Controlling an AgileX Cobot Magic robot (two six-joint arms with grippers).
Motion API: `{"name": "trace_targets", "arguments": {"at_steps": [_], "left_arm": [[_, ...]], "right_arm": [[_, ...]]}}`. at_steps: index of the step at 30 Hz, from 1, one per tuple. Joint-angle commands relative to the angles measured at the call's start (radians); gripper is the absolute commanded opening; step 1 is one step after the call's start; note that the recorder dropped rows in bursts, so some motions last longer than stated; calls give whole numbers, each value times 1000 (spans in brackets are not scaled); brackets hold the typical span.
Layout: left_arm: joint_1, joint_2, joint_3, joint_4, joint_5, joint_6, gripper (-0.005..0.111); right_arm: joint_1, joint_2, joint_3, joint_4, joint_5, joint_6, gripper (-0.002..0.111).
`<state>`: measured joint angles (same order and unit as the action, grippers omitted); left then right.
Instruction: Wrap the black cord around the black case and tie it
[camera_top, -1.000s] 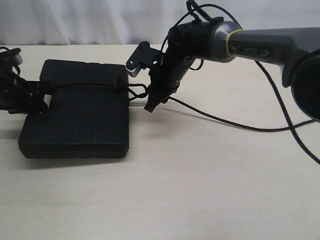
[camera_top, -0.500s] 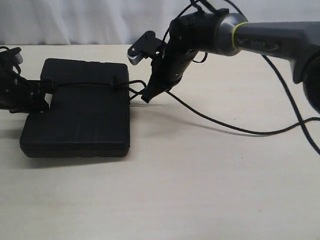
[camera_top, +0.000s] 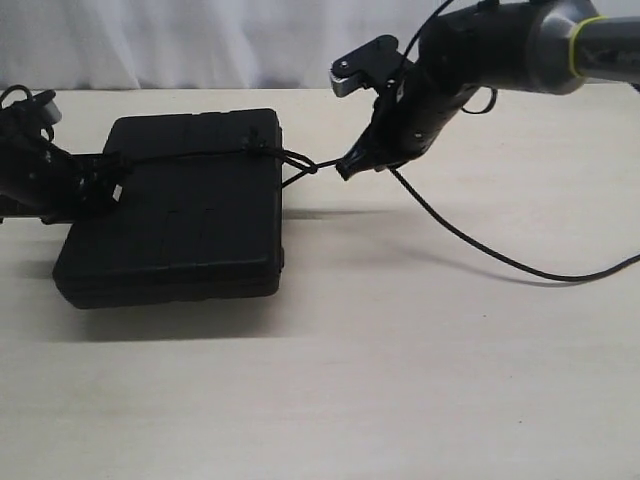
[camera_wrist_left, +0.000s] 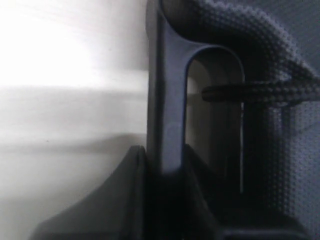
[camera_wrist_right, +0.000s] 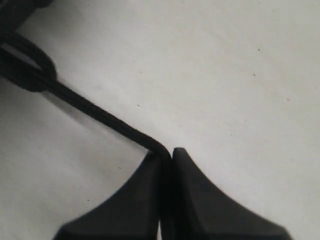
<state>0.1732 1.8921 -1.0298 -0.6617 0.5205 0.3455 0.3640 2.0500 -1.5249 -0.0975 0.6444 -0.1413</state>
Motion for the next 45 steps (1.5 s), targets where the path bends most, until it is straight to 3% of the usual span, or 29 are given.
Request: {"name": "trace_targets", "arguments": {"at_steps": [1,9,16,20,23,27,32,35,39,42,45], "left_arm": [[30,-14,-12,21,-109,-34,0],[30,-14,-12,17,-136,-34,0],[28,-14,-12,-7,-137,-34,0],[-36,-10,-12,-10,-203,-10,0],[-104,27,-12,-10,-285,48,15],[-117,82,-12,-10,-340,48,41],[-117,76,-42,1,-369,48,49],[-117,37,-84,22,-277,48,49],[-117,-36,-107,88,-173,48,48],[-115,-110,-111,149,-92,46,47],[-115,-188,-111,187,28,42,26]], "right_arm": [[-111,-29,77,-102,-26,57,5],[-201,-29,211,-95,-194,79,5],[-237,-27,239,-91,-227,79,5],[-234,-27,239,-55,-265,77,5],[-234,-27,239,-48,-282,79,5],[-234,-27,239,-44,-316,79,5],[-234,-27,239,-44,-332,124,5],[-234,-32,232,-18,-307,135,20],[-234,-69,232,35,-241,135,48],[-234,-129,210,44,-109,135,58],[-234,-217,187,44,54,128,58]]}}
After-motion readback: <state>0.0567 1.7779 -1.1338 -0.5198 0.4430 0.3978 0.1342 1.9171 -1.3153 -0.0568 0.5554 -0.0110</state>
